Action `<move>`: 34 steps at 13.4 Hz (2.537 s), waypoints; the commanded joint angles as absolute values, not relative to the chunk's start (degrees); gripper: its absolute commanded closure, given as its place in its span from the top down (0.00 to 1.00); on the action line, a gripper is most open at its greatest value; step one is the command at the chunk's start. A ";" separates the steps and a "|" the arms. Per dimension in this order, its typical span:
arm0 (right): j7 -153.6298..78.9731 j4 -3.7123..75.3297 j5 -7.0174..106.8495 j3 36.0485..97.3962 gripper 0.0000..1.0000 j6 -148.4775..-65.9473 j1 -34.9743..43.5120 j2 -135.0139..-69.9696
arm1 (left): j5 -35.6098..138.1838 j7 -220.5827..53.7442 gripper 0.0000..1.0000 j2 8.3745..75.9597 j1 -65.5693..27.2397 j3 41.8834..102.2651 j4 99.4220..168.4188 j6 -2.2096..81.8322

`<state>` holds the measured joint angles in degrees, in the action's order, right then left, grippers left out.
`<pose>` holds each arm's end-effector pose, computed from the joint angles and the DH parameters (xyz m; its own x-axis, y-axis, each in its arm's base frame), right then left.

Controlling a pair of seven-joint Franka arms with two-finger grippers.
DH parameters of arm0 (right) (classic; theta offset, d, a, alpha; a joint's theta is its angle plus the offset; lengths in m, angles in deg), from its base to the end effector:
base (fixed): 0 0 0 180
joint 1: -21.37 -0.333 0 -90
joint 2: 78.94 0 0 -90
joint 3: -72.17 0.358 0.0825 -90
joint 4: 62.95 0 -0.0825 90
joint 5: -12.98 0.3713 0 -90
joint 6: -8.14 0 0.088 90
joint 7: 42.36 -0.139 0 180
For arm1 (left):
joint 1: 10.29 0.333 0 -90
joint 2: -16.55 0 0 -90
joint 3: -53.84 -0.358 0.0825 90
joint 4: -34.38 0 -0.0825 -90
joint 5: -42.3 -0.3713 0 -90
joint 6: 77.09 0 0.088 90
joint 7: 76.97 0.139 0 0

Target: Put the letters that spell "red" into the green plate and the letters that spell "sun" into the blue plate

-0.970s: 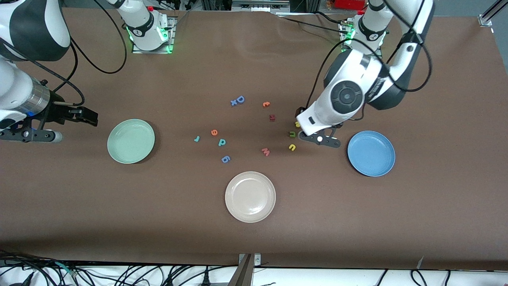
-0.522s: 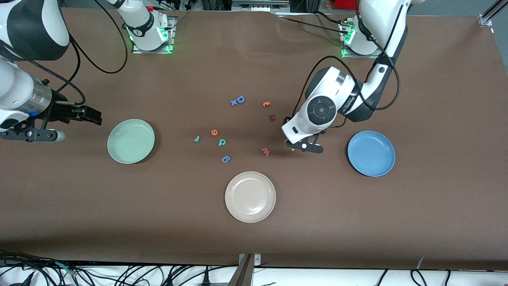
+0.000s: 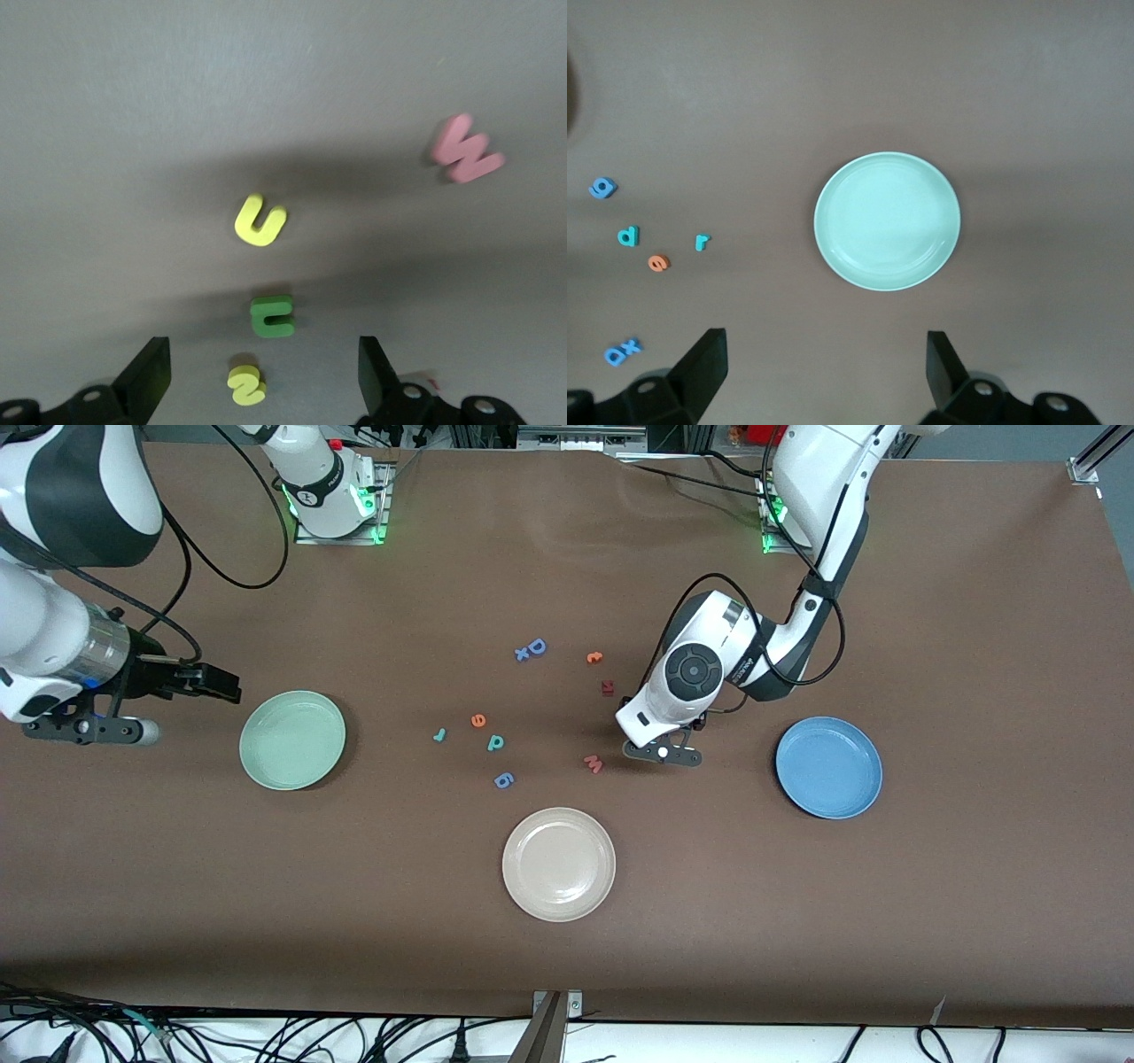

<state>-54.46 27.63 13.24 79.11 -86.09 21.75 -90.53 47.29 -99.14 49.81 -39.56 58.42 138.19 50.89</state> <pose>0.5975 0.0632 0.5205 0.9854 -0.0970 -0.1397 -0.0979 -0.9952 0.0006 0.5341 -0.3598 0.2217 0.9729 -0.1357 -0.1873 -0.1314 -0.9907 0.0348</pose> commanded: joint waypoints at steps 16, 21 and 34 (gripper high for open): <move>-92.62 47.97 13.77 79.29 0.99 -125.35 3.71 -106.08 | 47.22 -102.37 0.15 49.34 -41.76 57.70 143.10 59.50; -96.24 48.32 13.60 79.12 0.98 -130.19 1.59 -110.66 | 47.13 -96.51 0.16 42.31 -37.99 57.53 142.05 47.03; -96.24 50.08 13.60 79.11 0.31 -133.80 1.68 -111.99 | 37.72 -64.43 0.18 41.41 -16.45 57.62 142.93 42.00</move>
